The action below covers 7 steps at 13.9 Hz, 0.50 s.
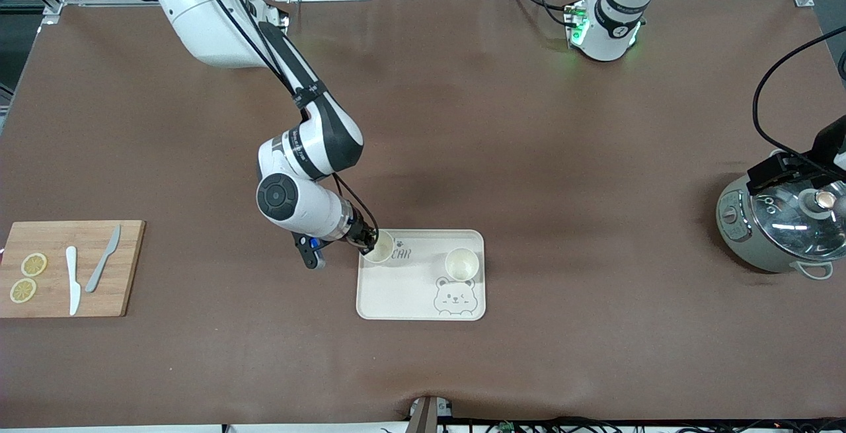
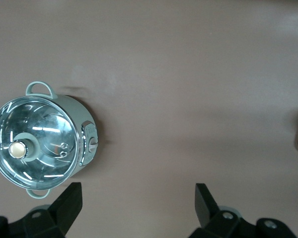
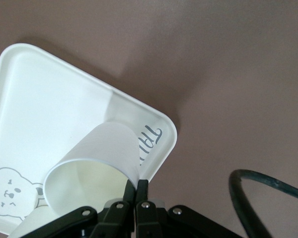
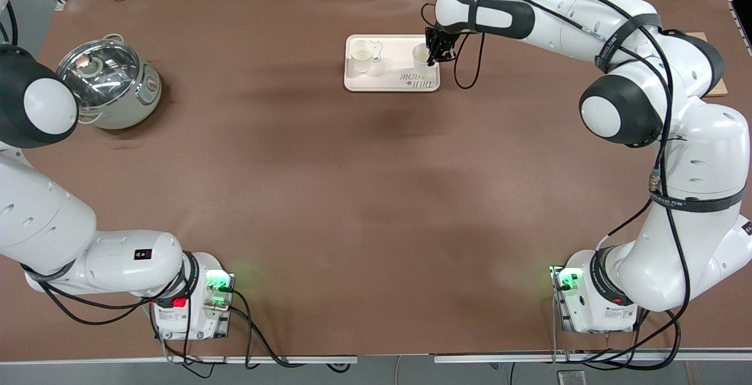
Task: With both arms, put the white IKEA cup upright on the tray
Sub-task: 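Carry the second cup with the right gripper and lower it onto the tray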
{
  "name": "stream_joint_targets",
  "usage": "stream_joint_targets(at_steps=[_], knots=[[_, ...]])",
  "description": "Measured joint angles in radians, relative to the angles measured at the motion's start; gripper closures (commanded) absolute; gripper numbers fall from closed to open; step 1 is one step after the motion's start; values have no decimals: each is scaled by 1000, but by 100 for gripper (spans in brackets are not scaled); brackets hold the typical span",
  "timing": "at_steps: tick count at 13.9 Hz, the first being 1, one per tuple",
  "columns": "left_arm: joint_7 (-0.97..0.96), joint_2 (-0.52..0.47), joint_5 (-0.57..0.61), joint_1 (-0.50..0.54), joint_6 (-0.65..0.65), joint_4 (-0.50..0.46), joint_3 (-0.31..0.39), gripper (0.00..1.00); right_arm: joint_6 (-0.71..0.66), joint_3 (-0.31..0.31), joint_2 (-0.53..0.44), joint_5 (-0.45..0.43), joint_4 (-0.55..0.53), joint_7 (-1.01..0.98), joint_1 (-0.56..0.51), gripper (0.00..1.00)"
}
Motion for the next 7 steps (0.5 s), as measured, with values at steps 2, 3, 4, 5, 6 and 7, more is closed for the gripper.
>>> stream_joint_targets(at_steps=[2,3,4,5,6,7], knots=[[0,0,0,-6,0,-1,-6,0,3,-1,8,0,0,0,0,95],[2,0,0,-7,0,-1,-10,0,7,-1,11,0,0,0,0,87],[2,0,0,-7,0,-1,-19,0,12,-1,14,0,0,0,0,85],[3,0,0,-7,-1,-1,-30,0,17,-1,16,0,0,0,1,76],[3,-1,0,-7,-11,-1,-41,0,22,-1,19,0,0,0,3,54],[3,-3,0,-7,-26,-2,-48,0,24,-1,22,0,0,0,4,19]])
